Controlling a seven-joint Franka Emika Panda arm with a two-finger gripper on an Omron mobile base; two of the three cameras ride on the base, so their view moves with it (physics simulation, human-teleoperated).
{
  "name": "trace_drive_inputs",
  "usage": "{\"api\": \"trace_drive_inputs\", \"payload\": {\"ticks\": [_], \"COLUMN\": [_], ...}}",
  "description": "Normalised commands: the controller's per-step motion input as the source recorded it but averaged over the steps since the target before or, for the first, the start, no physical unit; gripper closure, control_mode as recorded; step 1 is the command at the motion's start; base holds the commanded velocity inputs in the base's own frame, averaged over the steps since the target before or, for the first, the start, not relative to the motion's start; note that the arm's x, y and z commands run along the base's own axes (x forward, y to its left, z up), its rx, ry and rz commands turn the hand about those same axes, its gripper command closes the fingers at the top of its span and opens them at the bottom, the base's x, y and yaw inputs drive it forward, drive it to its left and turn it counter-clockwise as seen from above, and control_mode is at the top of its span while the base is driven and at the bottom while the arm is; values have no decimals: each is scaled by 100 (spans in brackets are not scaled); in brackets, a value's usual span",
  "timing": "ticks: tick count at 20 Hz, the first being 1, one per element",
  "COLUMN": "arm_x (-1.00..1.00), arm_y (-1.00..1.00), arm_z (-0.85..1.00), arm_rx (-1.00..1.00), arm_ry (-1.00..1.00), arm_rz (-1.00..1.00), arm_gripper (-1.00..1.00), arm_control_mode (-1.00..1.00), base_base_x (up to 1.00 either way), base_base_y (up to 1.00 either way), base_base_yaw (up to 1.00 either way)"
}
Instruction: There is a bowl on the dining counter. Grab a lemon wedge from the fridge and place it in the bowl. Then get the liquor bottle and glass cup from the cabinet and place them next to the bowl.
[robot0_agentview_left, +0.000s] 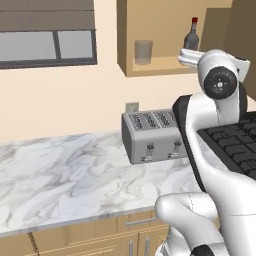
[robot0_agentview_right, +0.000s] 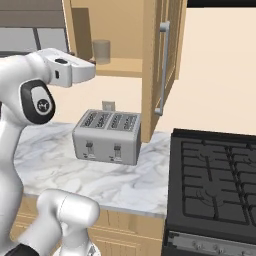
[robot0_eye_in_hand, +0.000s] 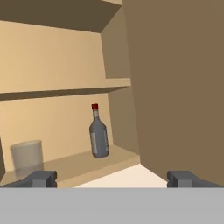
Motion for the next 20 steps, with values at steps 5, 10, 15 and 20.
{"api": "trace_drive_inputs", "payload": {"ticks": [5,10,15,20], "arm_x": [76,67,58,55], "arm_y": [0,-2,-17,-28], "arm_z": [3,5,7,12], "arm_rx": [0,0,0,0], "arm_ry": [0,0,0,0], "arm_rz": [0,2,6,8], "arm_gripper": [-100,-100,-100,-100], "arm_control_mode": [-100,-100,-100,-100], "base_base_x": [0,0,0,0], "base_base_y": [0,0,0,0], "base_base_yaw": [0,0,0,0]}}
